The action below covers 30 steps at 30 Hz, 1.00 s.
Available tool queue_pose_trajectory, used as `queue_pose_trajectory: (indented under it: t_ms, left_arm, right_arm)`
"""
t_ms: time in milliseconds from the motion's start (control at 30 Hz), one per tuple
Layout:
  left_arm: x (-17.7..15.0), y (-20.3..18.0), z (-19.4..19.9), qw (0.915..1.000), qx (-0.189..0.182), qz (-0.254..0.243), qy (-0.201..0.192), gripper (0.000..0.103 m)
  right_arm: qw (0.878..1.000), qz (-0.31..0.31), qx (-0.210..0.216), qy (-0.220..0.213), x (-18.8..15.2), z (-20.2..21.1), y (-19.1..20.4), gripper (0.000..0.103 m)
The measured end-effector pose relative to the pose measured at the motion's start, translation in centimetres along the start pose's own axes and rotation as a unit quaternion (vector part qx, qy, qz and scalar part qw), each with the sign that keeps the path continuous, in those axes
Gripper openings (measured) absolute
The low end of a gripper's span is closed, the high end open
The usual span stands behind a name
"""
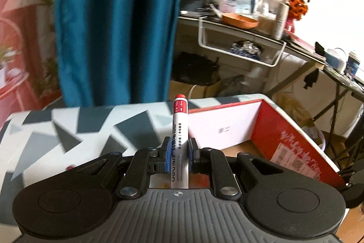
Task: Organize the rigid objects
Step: 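Carry the marker with the left tool and release it into the red box, then move the left tool to the white charger plug and close on it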
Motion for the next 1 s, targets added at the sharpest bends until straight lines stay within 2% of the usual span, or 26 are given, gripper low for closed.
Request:
queue_pose_trajectory:
  t_ms: [133,200,467,633,800,1000]
  left_arm:
    - [0.9,-2.1,-1.9,0.9994,-0.033,-0.001,0.007,0.016]
    - [1.0,-3.3,-2.9,0.9983,-0.053,-0.018,0.012,0.016]
    - [-0.4,-5.7,-7.6,0.9935,-0.046,-0.089,0.054,0.016]
    - [-1.4,-5.9,-9.2,0.9886,-0.038,-0.122,0.079,0.016]
    - [-1.8,-5.6,-9.6,0.9875,-0.047,-0.122,0.089,0.017]
    - [-1.0,-4.7,-7.9,0.9902,-0.068,-0.097,0.073,0.023]
  right_arm:
    - [1.000,0.000,0.000,0.000,0.0,0.0,0.0,0.012]
    - [1.000,0.000,0.000,0.000,0.0,0.0,0.0,0.012]
    - [1.000,0.000,0.000,0.000,0.0,0.0,0.0,0.012]
    - [1.000,0.000,0.000,0.000,0.0,0.0,0.0,0.012]
    - [1.000,0.000,0.000,0.000,0.0,0.0,0.0,0.012]
    - [1.000,0.000,0.000,0.001,0.1,0.0,0.0,0.012]
Point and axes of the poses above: each gripper's, at about its wrist camera, not at the fingertips, and z roughly against the way its jaws point, y to its left, x to its top, the point moved 3 cm from there along -z, roughly the way its jaws point, and after that the axes turned 10 degrees about z, right-handed, at the moved point
